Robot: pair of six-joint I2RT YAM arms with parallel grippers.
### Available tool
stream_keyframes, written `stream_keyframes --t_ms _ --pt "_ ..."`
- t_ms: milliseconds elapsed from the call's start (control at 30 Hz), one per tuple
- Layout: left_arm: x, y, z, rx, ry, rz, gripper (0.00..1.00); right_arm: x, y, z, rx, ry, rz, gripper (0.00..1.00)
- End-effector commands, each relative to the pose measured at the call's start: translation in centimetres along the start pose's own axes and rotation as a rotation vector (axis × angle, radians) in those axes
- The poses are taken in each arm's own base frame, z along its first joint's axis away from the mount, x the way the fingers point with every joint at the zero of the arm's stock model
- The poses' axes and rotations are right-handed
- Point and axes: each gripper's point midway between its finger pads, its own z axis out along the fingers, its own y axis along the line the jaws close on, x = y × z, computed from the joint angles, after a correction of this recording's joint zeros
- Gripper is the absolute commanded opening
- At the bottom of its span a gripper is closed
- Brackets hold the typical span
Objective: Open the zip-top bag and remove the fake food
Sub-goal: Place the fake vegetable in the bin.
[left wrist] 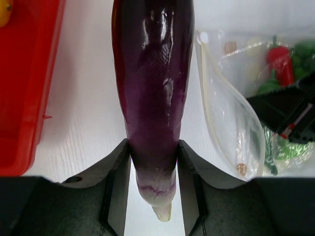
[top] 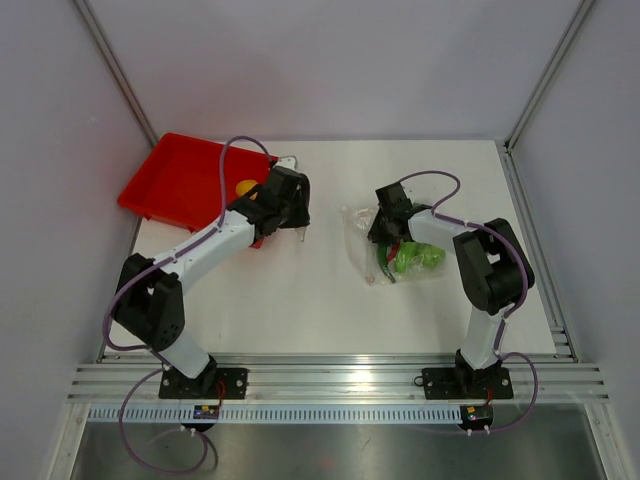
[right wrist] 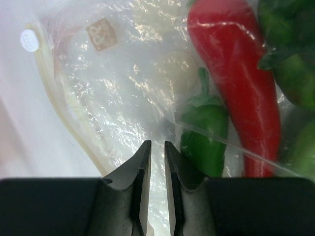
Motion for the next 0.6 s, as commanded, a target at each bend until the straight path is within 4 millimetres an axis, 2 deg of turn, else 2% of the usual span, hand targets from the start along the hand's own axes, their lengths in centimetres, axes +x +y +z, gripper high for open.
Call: stream_keyframes --t_ms 0,33,167,300,433,467,567 --pt "-1.6 0.6 0.0 0.070 -0.015 -0.131 0.13 -1.6 1.1 -1.5 -0.048 -0.044 -0.001 0.24" --pt "-2.0 0.8 0.1 0.082 -0.018 -0.155 0.12 -1.6 1.1 -1.5 -0.048 -0.047 -0.001 0.24" --pt "-3.9 4.4 0.5 0.008 -0.077 -0.285 0.11 -1.5 1.2 -1.5 -0.055 -0.040 0.000 0.24" --pt "-5.4 6.2 0.6 -0.013 -0.128 -0.375 0.09 -1.4 1.4 -1.5 -0.061 -0.039 -0.001 0.25" --pt "-7.1 8.8 0.6 -0.067 -0.157 -0.439 0.09 -1.4 1.2 -1.3 -0.055 -0.038 -0.002 0.25" --pt "-8.0 9.9 0.3 -0.088 -0.170 -0.459 0.09 -1.3 1.2 -1.3 -0.055 -0.034 -0.003 0.25" --pt "-8.8 12.4 0.1 -0.125 -0.185 -0.514 0.09 -1.4 1.4 -1.4 -0.063 -0.031 -0.002 0.25"
